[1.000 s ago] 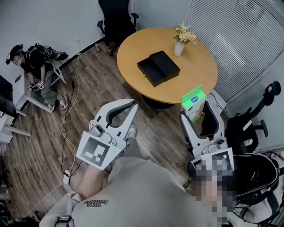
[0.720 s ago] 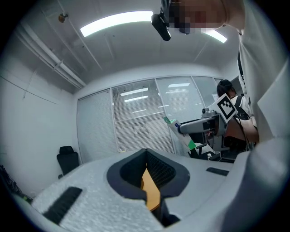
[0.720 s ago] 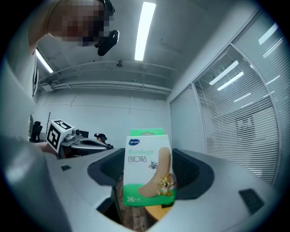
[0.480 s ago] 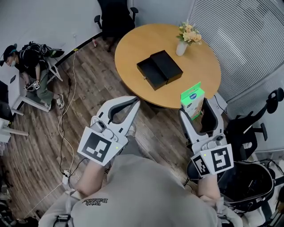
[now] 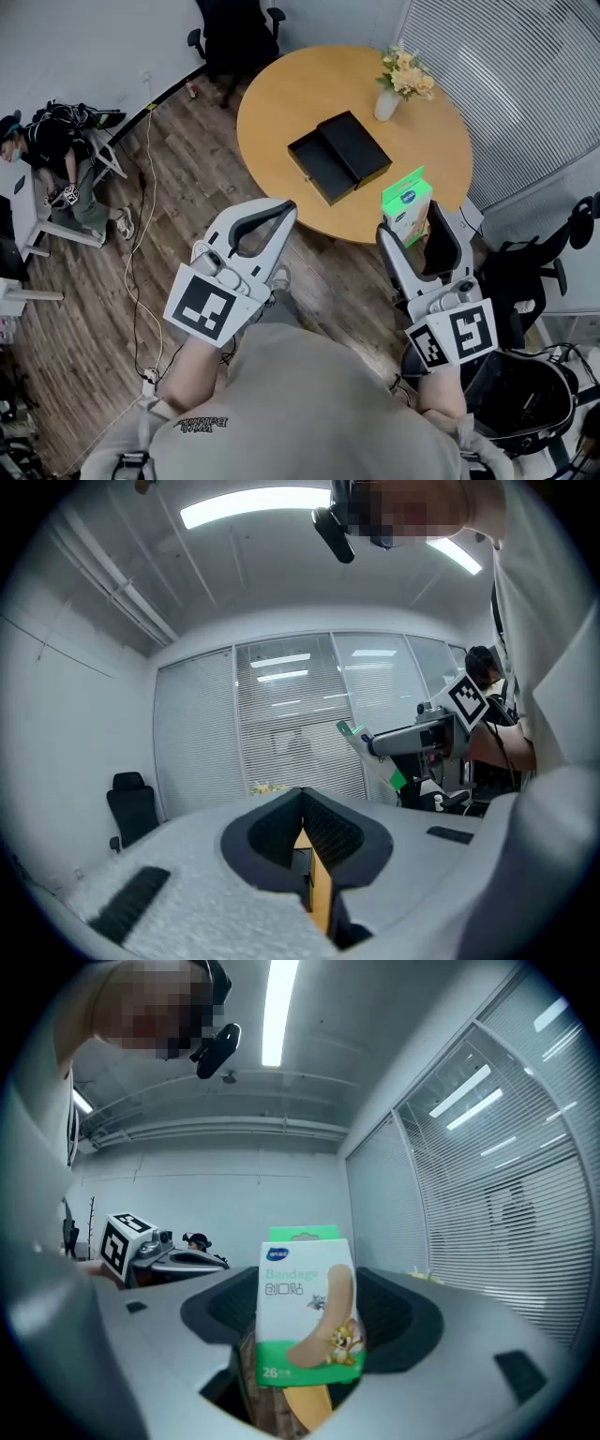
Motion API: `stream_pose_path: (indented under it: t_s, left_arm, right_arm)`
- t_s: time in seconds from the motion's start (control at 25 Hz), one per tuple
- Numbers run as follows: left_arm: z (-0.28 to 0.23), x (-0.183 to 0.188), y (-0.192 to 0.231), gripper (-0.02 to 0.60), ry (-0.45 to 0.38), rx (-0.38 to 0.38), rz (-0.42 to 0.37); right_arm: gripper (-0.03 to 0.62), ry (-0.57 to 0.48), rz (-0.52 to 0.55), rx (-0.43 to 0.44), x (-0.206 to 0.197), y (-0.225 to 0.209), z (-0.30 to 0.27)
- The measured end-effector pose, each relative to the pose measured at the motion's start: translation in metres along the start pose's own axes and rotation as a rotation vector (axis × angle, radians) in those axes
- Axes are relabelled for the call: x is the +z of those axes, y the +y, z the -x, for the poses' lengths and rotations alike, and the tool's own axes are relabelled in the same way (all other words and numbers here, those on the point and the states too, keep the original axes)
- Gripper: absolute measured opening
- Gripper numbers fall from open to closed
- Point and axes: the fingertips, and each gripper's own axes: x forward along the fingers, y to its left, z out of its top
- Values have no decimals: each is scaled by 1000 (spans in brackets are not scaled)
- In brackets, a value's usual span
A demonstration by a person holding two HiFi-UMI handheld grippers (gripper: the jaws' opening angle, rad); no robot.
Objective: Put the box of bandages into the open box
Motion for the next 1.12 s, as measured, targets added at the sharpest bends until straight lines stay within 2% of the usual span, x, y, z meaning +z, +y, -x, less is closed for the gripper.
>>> stream_pose_path:
  t_s: [0.36, 0.6, 1.12]
  left_arm:
    - [-36, -14, 65, 21, -1, -54, 1]
    - [-52, -14, 138, 23, -4, -88, 8]
    - [-71, -34, 150, 21, -17, -162, -13]
  right_arm:
    - [307, 20, 8, -55, -5, -14, -66]
    - [307, 16, 2, -77, 10, -7, -138]
    - [307, 9, 27, -166, -5, -20, -150]
